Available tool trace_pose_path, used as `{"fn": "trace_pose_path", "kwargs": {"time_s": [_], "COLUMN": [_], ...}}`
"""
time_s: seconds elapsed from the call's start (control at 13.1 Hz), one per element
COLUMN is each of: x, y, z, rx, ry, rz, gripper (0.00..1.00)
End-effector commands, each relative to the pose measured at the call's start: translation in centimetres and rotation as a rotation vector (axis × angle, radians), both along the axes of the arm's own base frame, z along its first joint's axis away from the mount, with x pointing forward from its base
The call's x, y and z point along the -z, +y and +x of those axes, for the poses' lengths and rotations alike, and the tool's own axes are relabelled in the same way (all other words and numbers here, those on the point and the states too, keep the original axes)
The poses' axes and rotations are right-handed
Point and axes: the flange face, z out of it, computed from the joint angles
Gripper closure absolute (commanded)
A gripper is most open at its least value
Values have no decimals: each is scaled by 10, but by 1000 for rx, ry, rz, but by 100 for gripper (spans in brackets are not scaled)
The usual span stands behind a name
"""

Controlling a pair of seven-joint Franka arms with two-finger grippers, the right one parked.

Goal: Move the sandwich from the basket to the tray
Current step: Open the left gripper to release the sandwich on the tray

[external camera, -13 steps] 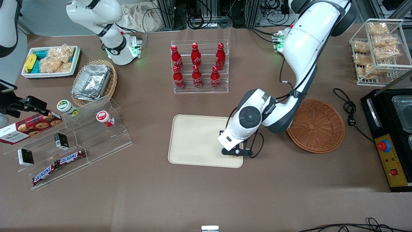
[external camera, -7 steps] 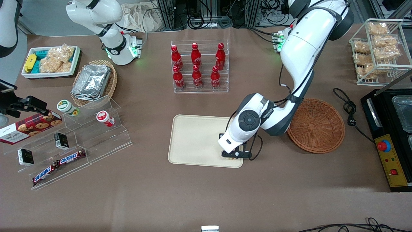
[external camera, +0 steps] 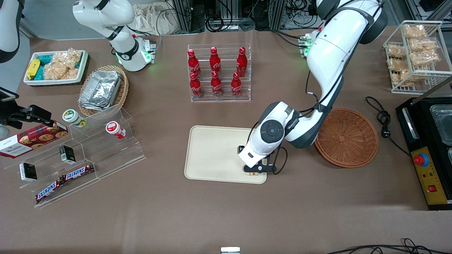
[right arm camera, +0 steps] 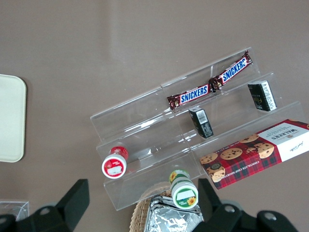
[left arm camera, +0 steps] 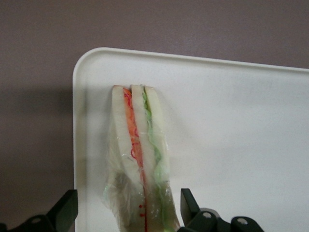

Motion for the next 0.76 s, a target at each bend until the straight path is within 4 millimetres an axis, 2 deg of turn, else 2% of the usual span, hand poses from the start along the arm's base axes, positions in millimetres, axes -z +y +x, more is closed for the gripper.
{"fn": "trace_pose_path", "kwargs": {"time_s": [0.0, 0.15, 0.3, 0.53, 0.69], "x": [-45, -96, -146, -212, -249], "y": [10, 21, 53, 117, 167], "z": [2, -2, -3, -5, -9], "rx": [-47, -47, -70, -25, 26], "ry": [4, 1, 12, 49, 79], "rz": [63, 92, 134, 183, 192], "gripper": [1, 1, 1, 1, 1]}}
